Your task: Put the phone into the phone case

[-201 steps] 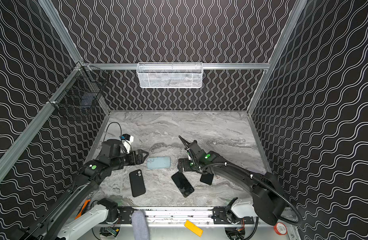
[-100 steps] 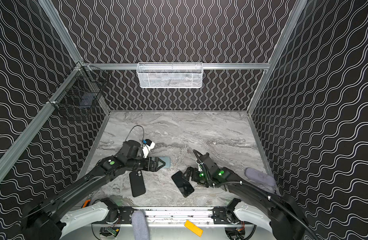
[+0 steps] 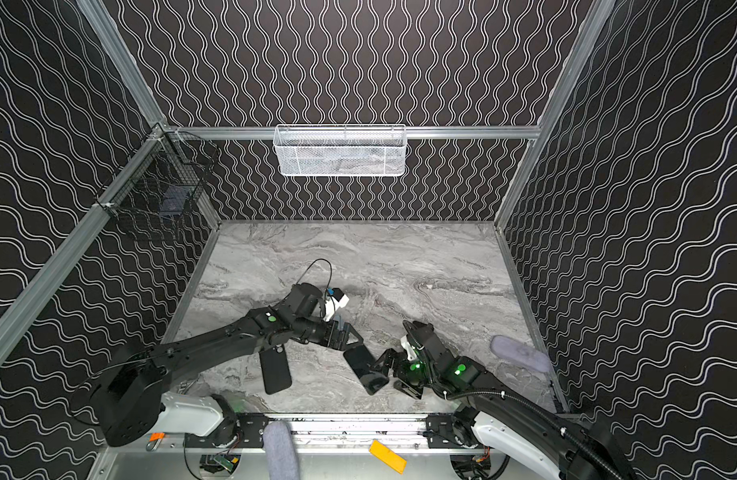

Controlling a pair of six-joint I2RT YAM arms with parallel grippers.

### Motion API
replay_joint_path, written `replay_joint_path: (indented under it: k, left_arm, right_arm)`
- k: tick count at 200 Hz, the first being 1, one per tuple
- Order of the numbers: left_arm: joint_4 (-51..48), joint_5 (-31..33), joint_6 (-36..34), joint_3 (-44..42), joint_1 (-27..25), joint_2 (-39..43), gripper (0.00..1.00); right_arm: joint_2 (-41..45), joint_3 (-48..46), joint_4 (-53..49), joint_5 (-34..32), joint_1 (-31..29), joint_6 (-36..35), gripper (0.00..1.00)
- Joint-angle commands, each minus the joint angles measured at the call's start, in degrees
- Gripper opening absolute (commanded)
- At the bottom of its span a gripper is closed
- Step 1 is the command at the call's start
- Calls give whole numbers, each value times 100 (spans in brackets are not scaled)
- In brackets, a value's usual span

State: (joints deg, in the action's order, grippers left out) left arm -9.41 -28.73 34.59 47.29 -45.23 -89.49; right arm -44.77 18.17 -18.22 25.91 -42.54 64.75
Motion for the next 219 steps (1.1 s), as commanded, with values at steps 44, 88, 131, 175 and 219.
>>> replay_joint_path:
  k: [44,88,131,175,219]
  left_arm:
    - [-43,370,3,179,-87,-51,99]
    - [-90,453,81,253,-84,-232,99]
    - [-184,851,248,198,-82,-1,99]
    - [-377,1121,331,90,-82,230,99]
    - [-401,1380,543,-214,-82,556,99]
  right_arm:
    - [104,-365,421,35,-272,339,100]
    - [-174,-755,1445,209,-478,611,100]
    - [-616,-730,1869,89,-483,437,99]
    - [-972,-345,1602,-705,-88,6,99]
    - [-1659,68,1792,-254,822,-798,100]
